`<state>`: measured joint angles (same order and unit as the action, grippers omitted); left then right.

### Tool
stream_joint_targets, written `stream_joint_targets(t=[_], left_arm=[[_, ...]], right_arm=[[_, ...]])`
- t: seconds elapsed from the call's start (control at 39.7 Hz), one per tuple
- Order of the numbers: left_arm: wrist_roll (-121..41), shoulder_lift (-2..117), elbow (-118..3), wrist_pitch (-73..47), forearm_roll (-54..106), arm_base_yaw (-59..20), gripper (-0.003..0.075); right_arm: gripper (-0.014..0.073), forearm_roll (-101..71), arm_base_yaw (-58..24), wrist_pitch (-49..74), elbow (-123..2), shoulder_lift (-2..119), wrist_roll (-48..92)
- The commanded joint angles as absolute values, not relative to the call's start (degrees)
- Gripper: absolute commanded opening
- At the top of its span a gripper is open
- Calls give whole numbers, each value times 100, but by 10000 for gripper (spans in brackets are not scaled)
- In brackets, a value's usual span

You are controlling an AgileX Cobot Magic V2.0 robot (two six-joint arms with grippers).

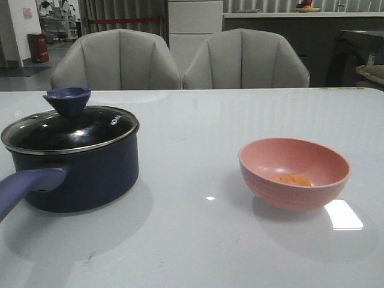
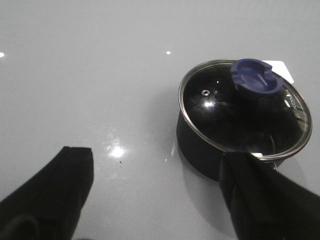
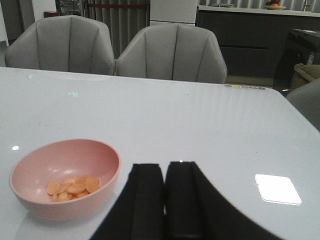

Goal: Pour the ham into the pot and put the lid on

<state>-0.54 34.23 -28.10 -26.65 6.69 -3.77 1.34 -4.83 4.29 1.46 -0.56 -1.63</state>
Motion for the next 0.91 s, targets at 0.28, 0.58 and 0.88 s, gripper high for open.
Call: stream_joint_targets(t=[0.28,0.58,0.88], left_arm=[[0,4797,-4023,-3641,1145,-375,578],[0,6337,-5448,-4249,1591,-680,577],[1421,7750,-6806,-4462,280,-1892,577]], right_arm=[[147,192,-454,0,204,-160,-146],[147,192,-454,0,204,-160,-146],[147,192,-462,0,204,-160,-146]])
